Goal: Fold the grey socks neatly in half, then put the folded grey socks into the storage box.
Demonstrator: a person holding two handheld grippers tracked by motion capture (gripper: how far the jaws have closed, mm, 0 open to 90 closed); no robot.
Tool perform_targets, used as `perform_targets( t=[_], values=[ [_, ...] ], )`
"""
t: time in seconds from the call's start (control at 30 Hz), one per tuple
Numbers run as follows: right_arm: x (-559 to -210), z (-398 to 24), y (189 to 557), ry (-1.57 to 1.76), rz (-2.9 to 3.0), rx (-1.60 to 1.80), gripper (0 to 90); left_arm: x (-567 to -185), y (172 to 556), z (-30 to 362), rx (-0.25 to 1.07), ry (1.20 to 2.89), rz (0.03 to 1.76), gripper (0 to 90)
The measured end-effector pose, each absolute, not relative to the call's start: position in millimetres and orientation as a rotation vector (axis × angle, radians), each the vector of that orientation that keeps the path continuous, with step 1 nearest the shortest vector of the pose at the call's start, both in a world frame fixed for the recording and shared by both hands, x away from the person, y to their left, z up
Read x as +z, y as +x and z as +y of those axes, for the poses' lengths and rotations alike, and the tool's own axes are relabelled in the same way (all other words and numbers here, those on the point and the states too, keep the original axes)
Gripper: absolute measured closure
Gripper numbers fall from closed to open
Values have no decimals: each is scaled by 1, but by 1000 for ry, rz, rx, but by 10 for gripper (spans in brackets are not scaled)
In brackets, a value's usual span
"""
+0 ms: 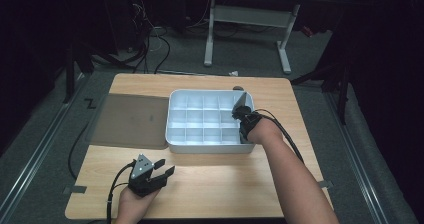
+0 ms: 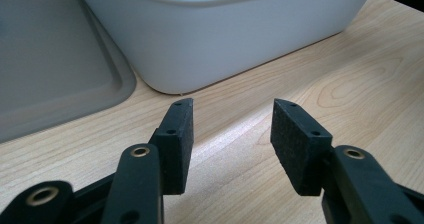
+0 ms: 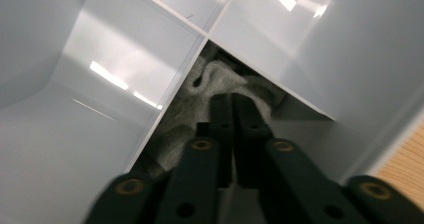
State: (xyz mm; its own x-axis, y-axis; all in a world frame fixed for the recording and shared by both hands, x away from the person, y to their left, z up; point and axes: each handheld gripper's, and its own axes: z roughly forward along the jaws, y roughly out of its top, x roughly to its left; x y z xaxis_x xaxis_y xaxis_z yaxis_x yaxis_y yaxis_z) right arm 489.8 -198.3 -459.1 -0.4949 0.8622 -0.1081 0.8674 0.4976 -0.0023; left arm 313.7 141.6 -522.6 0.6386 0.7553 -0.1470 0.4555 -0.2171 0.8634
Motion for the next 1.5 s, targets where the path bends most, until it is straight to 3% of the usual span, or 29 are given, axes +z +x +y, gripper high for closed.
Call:
perform_targets(
  t=[0.73, 1.2, 1.5],
  values=[
    [-409, -218, 470, 1493, 2565, 192, 719, -524, 313, 138, 382, 1872, 958, 527],
    [-397, -235, 439, 1487, 2468, 385, 623, -524, 313, 135, 389, 1890, 949, 531],
    [-408, -244, 412, 1450, 2433, 514, 560, -524, 312, 135, 405, 1890, 959, 525]
  ],
)
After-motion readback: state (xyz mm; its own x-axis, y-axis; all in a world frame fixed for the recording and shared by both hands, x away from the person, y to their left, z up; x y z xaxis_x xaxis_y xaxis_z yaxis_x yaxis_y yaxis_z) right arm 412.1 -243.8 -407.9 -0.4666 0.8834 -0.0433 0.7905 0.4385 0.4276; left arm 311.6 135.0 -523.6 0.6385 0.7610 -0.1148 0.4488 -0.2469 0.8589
